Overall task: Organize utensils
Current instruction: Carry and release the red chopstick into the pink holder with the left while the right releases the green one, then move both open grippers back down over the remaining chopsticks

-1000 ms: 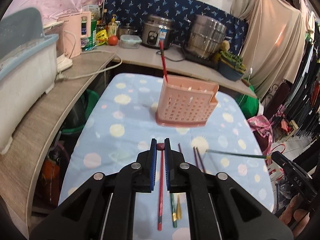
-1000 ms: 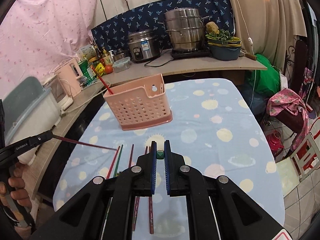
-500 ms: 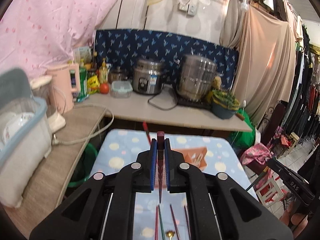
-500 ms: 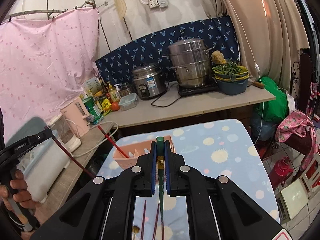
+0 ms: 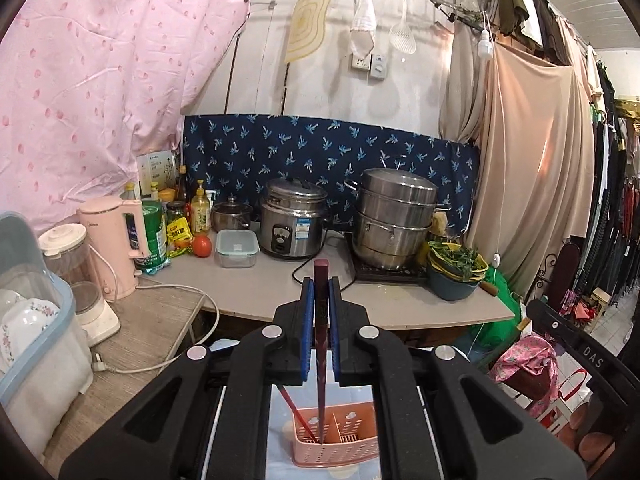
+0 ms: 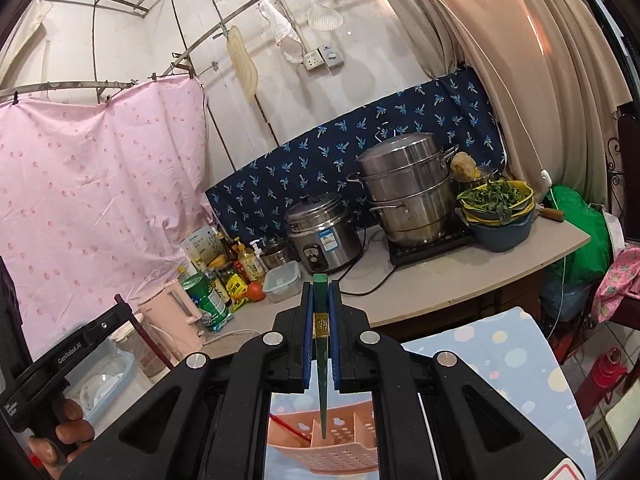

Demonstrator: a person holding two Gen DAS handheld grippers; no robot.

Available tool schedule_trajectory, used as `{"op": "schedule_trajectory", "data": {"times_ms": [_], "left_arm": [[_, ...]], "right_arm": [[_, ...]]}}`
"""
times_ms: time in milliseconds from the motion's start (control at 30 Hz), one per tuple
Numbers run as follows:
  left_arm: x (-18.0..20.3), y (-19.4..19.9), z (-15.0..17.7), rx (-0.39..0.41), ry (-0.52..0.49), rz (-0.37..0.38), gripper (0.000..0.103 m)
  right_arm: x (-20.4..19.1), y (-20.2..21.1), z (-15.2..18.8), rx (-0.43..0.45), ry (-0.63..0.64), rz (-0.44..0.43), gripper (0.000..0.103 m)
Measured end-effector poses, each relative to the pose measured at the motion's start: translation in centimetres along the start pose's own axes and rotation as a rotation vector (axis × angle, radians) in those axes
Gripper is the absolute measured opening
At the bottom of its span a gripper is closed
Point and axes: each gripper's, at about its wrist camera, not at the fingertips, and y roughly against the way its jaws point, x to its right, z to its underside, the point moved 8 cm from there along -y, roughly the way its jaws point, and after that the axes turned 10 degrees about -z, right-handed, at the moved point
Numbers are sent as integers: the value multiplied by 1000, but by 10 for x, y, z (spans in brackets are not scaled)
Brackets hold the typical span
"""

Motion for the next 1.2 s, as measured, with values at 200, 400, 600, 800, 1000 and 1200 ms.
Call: {"op": "schedule_trajectory", "data": {"times_ms": [200,400,600,800,1000,1200], "left_arm": [[4,-34,28,-43,-23,-12,7],[1,-66,64,-124,-21,-17,7],[1,-80,86,-179,-17,-17,8],[-2,-77,88,-172,-2,-31,46],[-3,-59,90,-174,-6,-32,51],[-8,-25,113,-206,-22,-30,64]], "right_arm": [[13,-40,31,-88,20,39,7],[30,-64,69,-174,22,67,7],[36,-76,88,-225,42,90,8],[36,-69,86,-212,49,93,17],[26,-46,84,-201,71,85,28],[15,-3,106,-235,76,67,32]]}}
